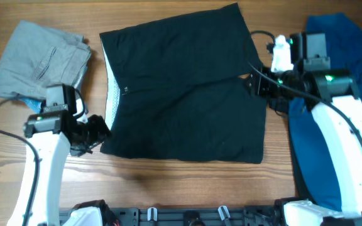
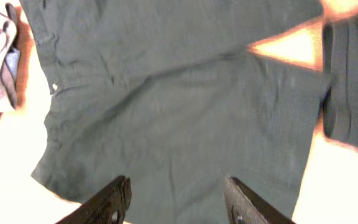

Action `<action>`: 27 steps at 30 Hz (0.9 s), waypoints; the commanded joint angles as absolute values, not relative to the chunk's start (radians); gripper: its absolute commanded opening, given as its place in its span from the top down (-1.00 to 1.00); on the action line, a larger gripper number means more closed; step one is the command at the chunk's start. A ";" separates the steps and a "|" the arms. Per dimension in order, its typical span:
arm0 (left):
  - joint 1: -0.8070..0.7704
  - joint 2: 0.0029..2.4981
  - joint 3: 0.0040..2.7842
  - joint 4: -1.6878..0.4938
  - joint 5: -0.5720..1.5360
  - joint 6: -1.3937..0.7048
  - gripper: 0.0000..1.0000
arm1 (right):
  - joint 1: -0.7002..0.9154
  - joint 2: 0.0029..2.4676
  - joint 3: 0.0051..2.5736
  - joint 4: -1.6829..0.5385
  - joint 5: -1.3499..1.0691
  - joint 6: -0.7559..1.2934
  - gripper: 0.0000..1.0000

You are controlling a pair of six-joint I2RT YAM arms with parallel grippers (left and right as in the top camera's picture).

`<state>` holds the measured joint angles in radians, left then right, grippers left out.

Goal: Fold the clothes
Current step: 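Grasp the shorts' left waist and right leg hem with both grippers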

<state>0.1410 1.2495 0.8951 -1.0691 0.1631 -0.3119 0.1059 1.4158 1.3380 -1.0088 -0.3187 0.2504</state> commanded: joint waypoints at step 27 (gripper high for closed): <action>0.179 1.557 0.930 -0.967 0.280 -0.292 0.92 | 0.089 1.412 0.634 -0.918 -0.236 0.735 0.04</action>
<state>0.1764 1.5562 0.9009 -0.9577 0.2592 -0.2943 0.0925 1.4090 0.6979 -0.9649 -0.2497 0.6491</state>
